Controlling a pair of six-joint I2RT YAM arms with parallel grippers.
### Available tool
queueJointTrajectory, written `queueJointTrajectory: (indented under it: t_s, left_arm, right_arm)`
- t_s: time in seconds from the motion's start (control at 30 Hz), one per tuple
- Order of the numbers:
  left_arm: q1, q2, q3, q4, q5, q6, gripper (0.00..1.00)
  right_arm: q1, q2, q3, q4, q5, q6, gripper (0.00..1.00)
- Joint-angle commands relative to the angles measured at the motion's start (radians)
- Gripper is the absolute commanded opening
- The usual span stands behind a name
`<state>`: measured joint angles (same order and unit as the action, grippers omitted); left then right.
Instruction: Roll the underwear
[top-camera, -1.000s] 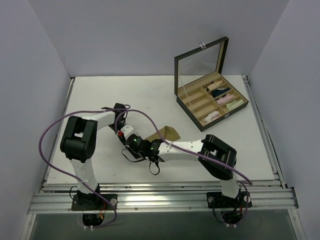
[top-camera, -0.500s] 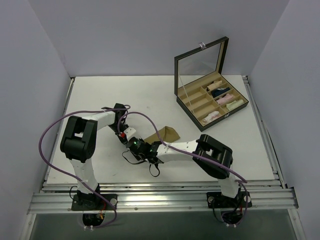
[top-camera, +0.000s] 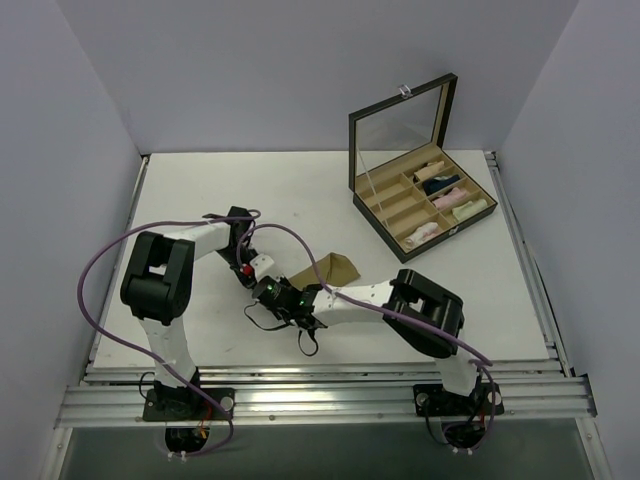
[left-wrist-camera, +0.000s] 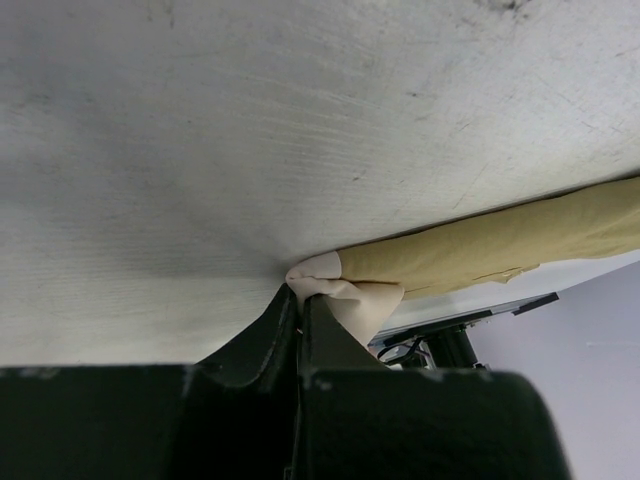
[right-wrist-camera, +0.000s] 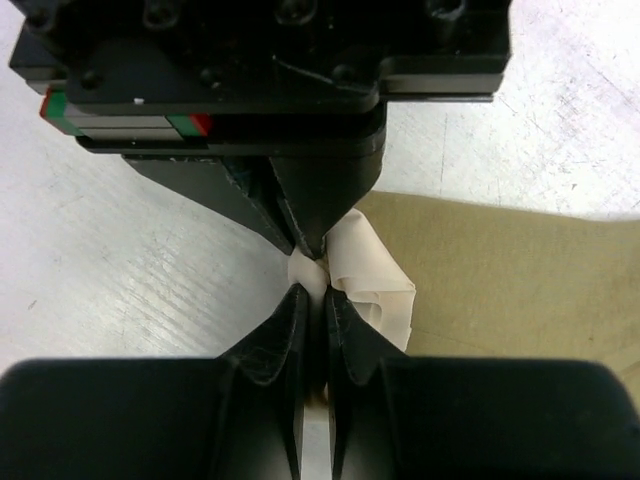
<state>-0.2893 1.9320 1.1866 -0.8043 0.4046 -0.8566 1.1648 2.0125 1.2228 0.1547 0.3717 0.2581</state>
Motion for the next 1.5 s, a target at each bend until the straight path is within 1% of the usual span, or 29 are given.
queueJointTrajectory:
  t_s: [0.0,0.03,0.07,0.1,0.13,0.17,0.2,0.23,0.27,0.3,0.4,0.47,0.5,0.53,0.57,0.6,0.7,0.83,0.9,1.1,1.23,1.27,1.3,1.37,1.4,1.47]
  left_arm:
    - [0.024,0.007,0.001,-0.075,-0.115,0.037,0.09]
    - [0.053,-0.005,0.005,-0.079,-0.115,0.045,0.13]
    - [0.068,-0.013,0.013,-0.087,-0.119,0.056,0.17]
    - [0.084,-0.019,0.03,-0.102,-0.125,0.08,0.22]
    - [0.113,-0.034,0.039,-0.11,-0.127,0.093,0.24]
    - [0.124,-0.045,0.045,-0.113,-0.136,0.103,0.25]
    - [0.133,-0.057,0.05,-0.114,-0.139,0.12,0.3]
    - [0.137,-0.077,0.059,-0.116,-0.141,0.128,0.34]
    - [0.137,-0.082,0.067,-0.119,-0.147,0.137,0.37]
    - [0.136,-0.088,0.074,-0.116,-0.144,0.149,0.4]
    - [0.124,-0.108,0.065,-0.075,-0.101,0.157,0.42]
    - [0.115,-0.131,0.039,-0.035,-0.076,0.157,0.43]
    - [0.104,-0.139,0.028,0.018,-0.04,0.159,0.43]
    - [0.099,-0.151,0.018,0.042,-0.018,0.157,0.43]
    - [0.098,-0.159,-0.008,0.066,0.005,0.156,0.44]
    - [0.09,-0.166,-0.022,0.121,0.029,0.148,0.44]
    - [0.072,-0.2,-0.059,0.18,0.08,0.146,0.44]
    - [0.013,-0.255,-0.093,0.191,0.046,0.179,0.44]
    - [-0.001,-0.277,-0.14,0.25,0.066,0.206,0.44]
    - [-0.06,-0.312,-0.15,0.321,0.077,0.301,0.44]
    - [-0.085,-0.269,-0.117,0.263,0.044,0.347,0.43]
    - [-0.091,-0.266,-0.095,0.222,0.019,0.352,0.43]
    - [-0.102,-0.266,-0.084,0.2,-0.057,0.344,0.43]
    - [-0.105,-0.26,-0.052,0.122,-0.104,0.308,0.44]
    - [-0.108,-0.26,-0.045,0.102,-0.118,0.235,0.45]
    - [-0.12,-0.265,-0.041,0.054,-0.136,0.147,0.47]
  right_arm:
    - [-0.051,-0.027,-0.057,-0.028,-0.078,0.01,0.0]
    - [-0.072,-0.05,-0.077,0.03,-0.205,0.016,0.0]
    - [-0.136,-0.069,-0.119,0.058,-0.274,0.035,0.0]
    - [-0.17,-0.084,-0.146,0.095,-0.351,0.084,0.0]
    - [-0.204,-0.106,-0.172,0.168,-0.496,0.107,0.0]
    - [-0.23,-0.115,-0.196,0.204,-0.549,0.127,0.0]
    - [-0.267,-0.124,-0.227,0.23,-0.592,0.148,0.0]
    - [-0.281,-0.126,-0.236,0.273,-0.634,0.161,0.0]
    - [-0.293,-0.126,-0.247,0.299,-0.718,0.173,0.0]
    - [-0.309,-0.121,-0.259,0.321,-0.752,0.184,0.0]
    - [-0.326,-0.11,-0.276,0.403,-0.835,0.23,0.0]
    - [-0.347,-0.107,-0.315,0.505,-0.872,0.292,0.0]
    - [-0.358,-0.11,-0.334,0.552,-0.91,0.317,0.0]
    - [-0.375,-0.113,-0.376,0.647,-0.93,0.34,0.0]
    - [-0.381,-0.115,-0.391,0.678,-0.945,0.375,0.0]
    - [-0.386,-0.121,-0.401,0.696,-0.962,0.382,0.0]
    - [-0.398,-0.129,-0.439,0.738,-0.976,0.394,0.0]
    - [-0.415,-0.138,-0.499,0.837,-0.988,0.44,0.0]
    - [-0.416,-0.144,-0.531,0.871,-0.99,0.455,0.0]
    - [-0.425,-0.159,-0.595,0.919,-0.982,0.463,0.0]
    - [-0.442,-0.155,-0.628,0.973,-0.996,0.489,0.0]
    - [-0.444,-0.153,-0.632,0.98,-0.998,0.497,0.0]
    - [-0.445,-0.152,-0.637,1.0,-0.998,0.501,0.0]
    - [-0.447,-0.155,-0.651,1.016,-0.993,0.507,0.0]
    - [-0.447,-0.159,-0.654,1.013,-0.987,0.506,0.0]
    - [-0.448,-0.162,-0.661,1.014,-0.976,0.501,0.0]
